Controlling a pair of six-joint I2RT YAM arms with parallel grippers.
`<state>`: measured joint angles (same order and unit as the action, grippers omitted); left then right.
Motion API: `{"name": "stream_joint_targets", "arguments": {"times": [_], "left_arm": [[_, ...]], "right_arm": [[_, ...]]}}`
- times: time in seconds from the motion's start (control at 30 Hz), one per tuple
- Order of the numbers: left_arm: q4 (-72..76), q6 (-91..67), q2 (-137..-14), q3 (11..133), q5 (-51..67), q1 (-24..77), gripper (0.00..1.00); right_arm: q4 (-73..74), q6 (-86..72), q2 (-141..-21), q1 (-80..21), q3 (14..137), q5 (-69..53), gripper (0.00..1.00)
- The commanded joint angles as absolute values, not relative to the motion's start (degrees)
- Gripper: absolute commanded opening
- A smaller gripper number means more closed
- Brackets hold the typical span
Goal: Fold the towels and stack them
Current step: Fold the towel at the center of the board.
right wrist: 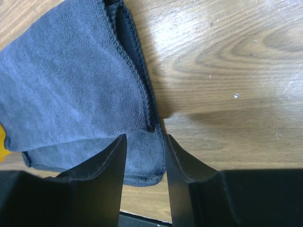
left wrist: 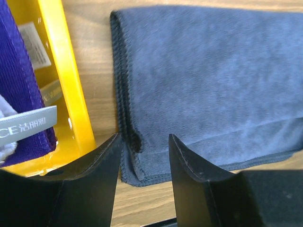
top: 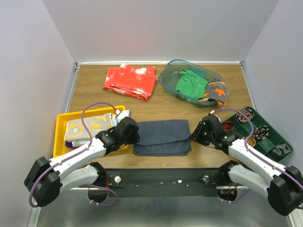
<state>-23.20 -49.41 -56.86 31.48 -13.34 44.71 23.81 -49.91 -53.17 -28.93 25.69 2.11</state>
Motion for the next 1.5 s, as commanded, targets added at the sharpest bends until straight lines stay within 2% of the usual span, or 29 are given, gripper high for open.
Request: {"name": "stream_joint_targets", "arguments": {"times": [0.0,0.37,0.6,0.73,0.8,0.83,0.9,0.93,0.97,1.07,1.17,1.33,1.47], "left_arm": [[-25.3,-53.9,-59.8,32.9,-14.7,45.7,0.52],[-23.1,-56.2,-65.5,33.1,-15.3,48.1,0.51],[-21.5,-55.6,-67.8,32.8,-16.3,48.3,0.38],[-21.4,-55.0,-68.3,32.9,-17.0,48.3,0.26],[-21.7,-54.7,-68.4,33.3,-17.2,48.3,0.24],[-21.9,-54.5,-68.5,33.5,-17.2,48.3,0.15],[-22.7,-54.1,-68.2,34.0,-17.5,48.3,0.11],[-22.8,-53.9,-68.0,34.0,-17.6,48.3,0.02],[-23.3,-53.6,-67.8,34.2,-17.6,48.3,0.00],[-25.2,-52.6,-66.3,35.5,-17.8,48.3,0.00],[-28.6,-51.4,-64.0,37.8,-18.4,48.3,0.00],[-35.3,-48.9,-59.4,41.7,-18.9,48.3,0.00],[-38.3,-47.2,-57.6,42.7,-16.6,48.3,0.00]], "right_arm": [[23.5,-49.8,-55.9,-29.4,28.6,4.8,0.48],[21.2,-50.3,-60.3,-29.4,28.4,4.5,0.49],[18.9,-51.0,-61.1,-29.4,27.3,4.2,0.48],[17.4,-51.3,-62.2,-29.4,26.9,2.9,0.46],[17.1,-51.4,-62.8,-29.4,26.8,2.1,0.43],[16.8,-51.4,-63.5,-29.4,26.8,1.8,0.41],[16.8,-51.2,-63.9,-29.4,26.7,1.6,0.33],[16.8,-51.1,-63.9,-29.4,26.8,1.7,0.29],[17.1,-51.0,-63.8,-29.4,26.9,2.0,0.18],[19.3,-49.8,-63.3,-29.4,28.2,3.5,0.05],[23.4,-47.9,-62.6,-29.4,31.1,5.3,0.01],[31.4,-43.9,-61.0,-29.4,36.0,6.2,0.01],[32.9,-43.6,-61.4,-30.1,37.3,1.5,0.06]]}}
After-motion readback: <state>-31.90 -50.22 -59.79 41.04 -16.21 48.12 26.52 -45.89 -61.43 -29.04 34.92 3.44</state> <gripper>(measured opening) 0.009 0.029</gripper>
